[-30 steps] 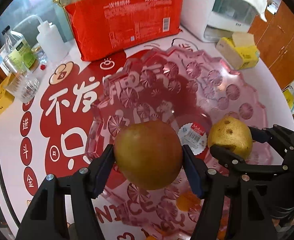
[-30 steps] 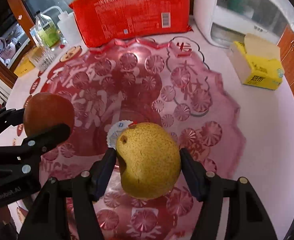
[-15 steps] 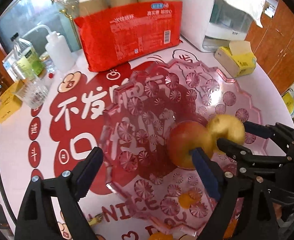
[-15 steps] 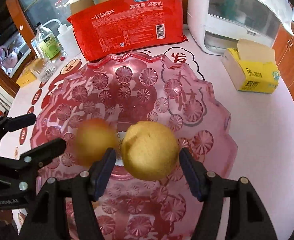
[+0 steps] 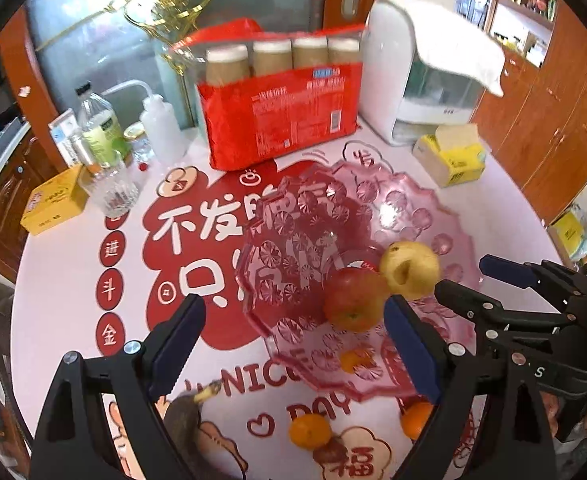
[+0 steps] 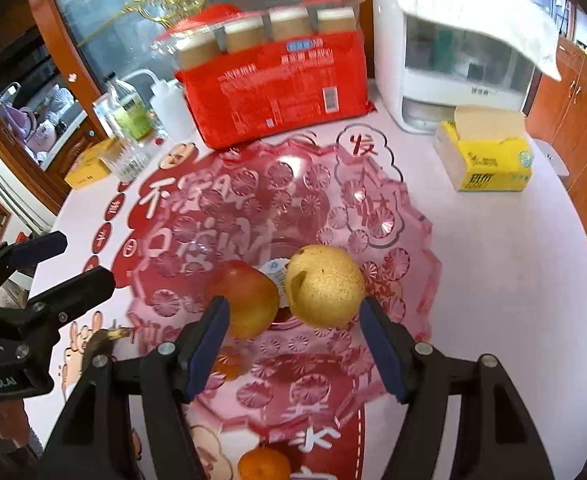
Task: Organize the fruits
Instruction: 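Open both tools to release the apple and pear, then withdraw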
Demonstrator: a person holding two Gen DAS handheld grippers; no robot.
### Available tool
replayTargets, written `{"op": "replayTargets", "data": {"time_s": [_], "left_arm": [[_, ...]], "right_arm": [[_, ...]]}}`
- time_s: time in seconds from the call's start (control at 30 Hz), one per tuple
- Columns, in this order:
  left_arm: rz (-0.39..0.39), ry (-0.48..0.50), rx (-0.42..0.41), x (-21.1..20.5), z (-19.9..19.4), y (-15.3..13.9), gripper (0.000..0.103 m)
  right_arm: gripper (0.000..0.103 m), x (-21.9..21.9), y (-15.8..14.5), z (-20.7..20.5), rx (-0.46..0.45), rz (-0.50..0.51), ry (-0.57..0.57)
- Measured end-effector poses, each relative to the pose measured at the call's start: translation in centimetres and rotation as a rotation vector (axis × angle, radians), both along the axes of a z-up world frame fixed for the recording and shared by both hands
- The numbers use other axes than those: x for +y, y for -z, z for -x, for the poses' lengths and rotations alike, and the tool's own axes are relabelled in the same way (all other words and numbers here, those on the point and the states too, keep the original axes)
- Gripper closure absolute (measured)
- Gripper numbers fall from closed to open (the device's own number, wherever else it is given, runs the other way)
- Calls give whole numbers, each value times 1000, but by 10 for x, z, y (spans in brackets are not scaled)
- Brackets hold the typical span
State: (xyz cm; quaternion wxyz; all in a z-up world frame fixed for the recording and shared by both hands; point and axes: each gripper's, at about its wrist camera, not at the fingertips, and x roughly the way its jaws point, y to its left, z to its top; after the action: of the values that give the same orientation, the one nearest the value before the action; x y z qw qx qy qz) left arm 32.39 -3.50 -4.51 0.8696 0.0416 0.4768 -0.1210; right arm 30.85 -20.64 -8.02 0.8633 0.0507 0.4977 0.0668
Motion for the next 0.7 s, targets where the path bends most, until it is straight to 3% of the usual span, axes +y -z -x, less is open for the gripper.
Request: {"op": "replayTargets", "data": {"time_s": [0.17, 0.4, 0.7], "left_arm": [[30, -21, -72, 10, 35, -30, 13], [-3, -28, -185, 18, 100, -70, 13], [5, -91, -218, 37, 179, -89, 13]], "right_arm": [[35, -1, -24, 23, -32, -14, 5], [35, 0, -57, 71, -87, -22, -4], [35, 5, -81, 129, -115, -53, -45]]}}
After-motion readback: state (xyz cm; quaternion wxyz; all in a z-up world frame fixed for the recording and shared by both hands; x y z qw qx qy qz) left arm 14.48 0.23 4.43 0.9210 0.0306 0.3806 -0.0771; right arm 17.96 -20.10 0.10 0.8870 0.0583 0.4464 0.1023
